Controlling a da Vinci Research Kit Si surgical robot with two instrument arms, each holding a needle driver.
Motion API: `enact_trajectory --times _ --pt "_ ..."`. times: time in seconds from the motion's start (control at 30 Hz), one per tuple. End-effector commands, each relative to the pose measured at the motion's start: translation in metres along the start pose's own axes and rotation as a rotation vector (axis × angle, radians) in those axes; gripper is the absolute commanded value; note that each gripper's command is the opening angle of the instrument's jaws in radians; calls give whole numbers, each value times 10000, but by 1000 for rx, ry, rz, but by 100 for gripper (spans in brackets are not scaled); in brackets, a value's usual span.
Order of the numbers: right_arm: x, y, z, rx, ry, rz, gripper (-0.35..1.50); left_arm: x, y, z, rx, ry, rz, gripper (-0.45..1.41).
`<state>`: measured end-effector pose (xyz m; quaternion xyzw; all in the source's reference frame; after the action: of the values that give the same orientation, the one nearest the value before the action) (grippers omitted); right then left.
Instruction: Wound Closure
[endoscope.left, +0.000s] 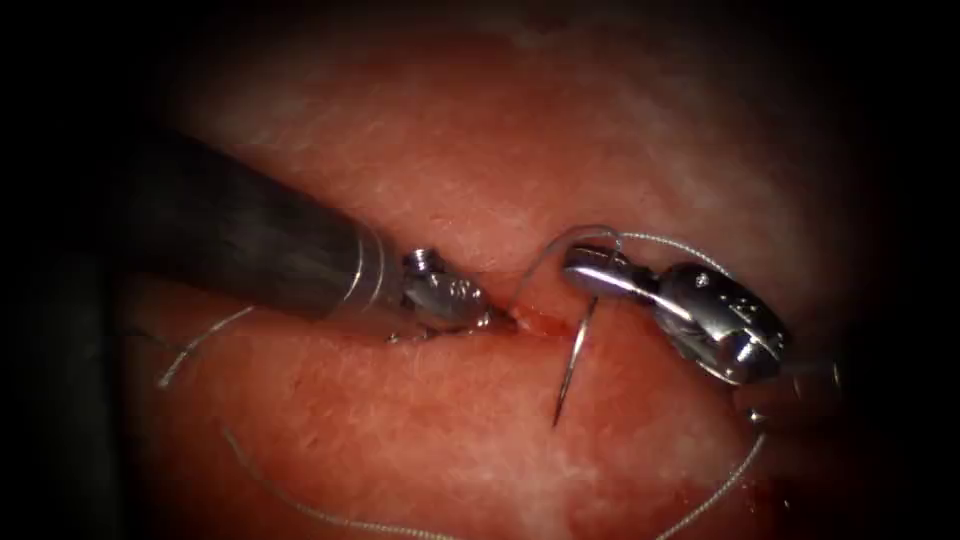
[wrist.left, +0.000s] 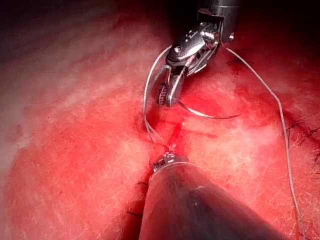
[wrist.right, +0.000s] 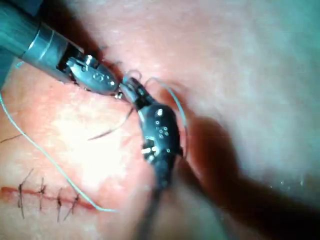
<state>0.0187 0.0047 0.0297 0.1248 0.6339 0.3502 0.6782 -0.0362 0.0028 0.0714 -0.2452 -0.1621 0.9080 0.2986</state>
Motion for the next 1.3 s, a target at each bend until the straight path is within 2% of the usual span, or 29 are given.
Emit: enact_trajectory --times 0.03,0.2,0.23,0.27,0.3,0.4,0.47,0.5,0.6,0.63,0.67,1.2,1.3 --pt "-15 -8 6 5 -3 -7 -35 -4 8 9 -3 -2 -4 -45" --pt "-23 -6 10 3 -4 -56 -35 0 3 15 3 -22 -6 -45" --pt "-23 -5 11 1 -4 -104 -35 -1 3 23 7 -77 2 -45" --pt "-23 -5 11 1 -4 -104 -35 -1 3 23 7 -77 2 -45" --pt "-23 -4 11 0 -4 -134 -35 -3 4 30 20 -133 11 -45" --pt "-23 -4 11 -1 -4 -151 -35 -6 6 35 38 -185 21 -45" --pt "-22 -3 11 -2 -4 -175 -35 -10 8 42 44 -258 33 -43" --pt "-21 -2 12 -5 2 -203 -35 -14 12 50 51 -341 23 -35" --pt "-19 1 13 -9 25 -241 -35 -19 17 56 54 -403 18 -35" --pt "-18 2 13 -11 28 -252 -35 -19 18 56 50 -411 12 -35" --pt "-17 4 14 -22 38 -274 -35 -20 21 56 39 -422 2 -45" --pt "-33 12 33 -75 31 -499 -35 -11 49 28 -5 -428 -13 -45" --pt "-44 14 40 -80 18 -547 -35 -13 53 20 -12 -423 -11 -45"
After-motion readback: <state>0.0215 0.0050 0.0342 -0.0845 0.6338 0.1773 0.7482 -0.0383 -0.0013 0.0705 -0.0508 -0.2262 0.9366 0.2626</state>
